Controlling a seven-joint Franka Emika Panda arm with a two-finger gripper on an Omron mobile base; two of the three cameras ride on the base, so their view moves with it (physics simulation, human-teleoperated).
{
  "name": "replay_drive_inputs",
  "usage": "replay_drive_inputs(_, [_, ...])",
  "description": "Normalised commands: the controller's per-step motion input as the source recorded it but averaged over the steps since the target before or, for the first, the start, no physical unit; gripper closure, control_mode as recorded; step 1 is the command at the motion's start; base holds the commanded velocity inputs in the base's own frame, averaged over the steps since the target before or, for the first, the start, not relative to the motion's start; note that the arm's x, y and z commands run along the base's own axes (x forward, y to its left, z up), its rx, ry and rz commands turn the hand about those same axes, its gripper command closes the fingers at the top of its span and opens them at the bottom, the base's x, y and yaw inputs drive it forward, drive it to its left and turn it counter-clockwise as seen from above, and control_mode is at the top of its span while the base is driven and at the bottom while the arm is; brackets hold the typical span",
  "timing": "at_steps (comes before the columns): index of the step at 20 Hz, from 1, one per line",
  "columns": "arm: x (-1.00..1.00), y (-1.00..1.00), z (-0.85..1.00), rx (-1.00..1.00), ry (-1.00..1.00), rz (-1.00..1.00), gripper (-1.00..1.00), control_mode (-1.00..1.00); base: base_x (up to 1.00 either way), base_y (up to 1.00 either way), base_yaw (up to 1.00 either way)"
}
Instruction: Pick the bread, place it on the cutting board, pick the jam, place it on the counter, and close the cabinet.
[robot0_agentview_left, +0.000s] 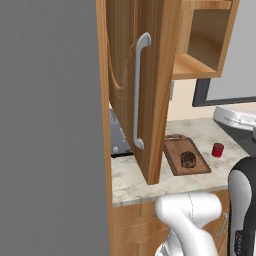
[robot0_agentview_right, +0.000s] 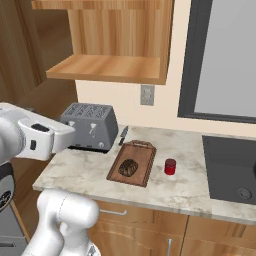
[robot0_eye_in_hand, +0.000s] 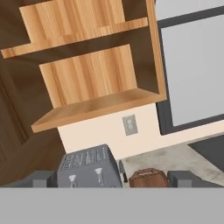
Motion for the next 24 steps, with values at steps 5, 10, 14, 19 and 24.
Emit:
replay_drive_inputs(5, [-0.37,0.29,0.00,-0.04,-0.01,0.00,-1.00,-1.00,0.00,0.00,0.00])
replay_drive_inputs(10, [-0.43,0.31,0.00,-0.04,-0.01,0.00,-1.00,-1.00,0.00,0.00,0.00])
replay_drive_inputs(14, [-0.42,0.28,0.00,-0.04,-0.03,0.00,-1.00,-1.00,0.00,0.00,0.00])
replay_drive_inputs(19, [-0.35,0.29,0.00,-0.05,-0.07,0.00,-1.00,-1.00,0.00,0.00,0.00])
replay_drive_inputs(24, [-0.26,0.30,0.00,-0.05,-0.07,0.02,-1.00,-1.00,0.00,0.00,0.00])
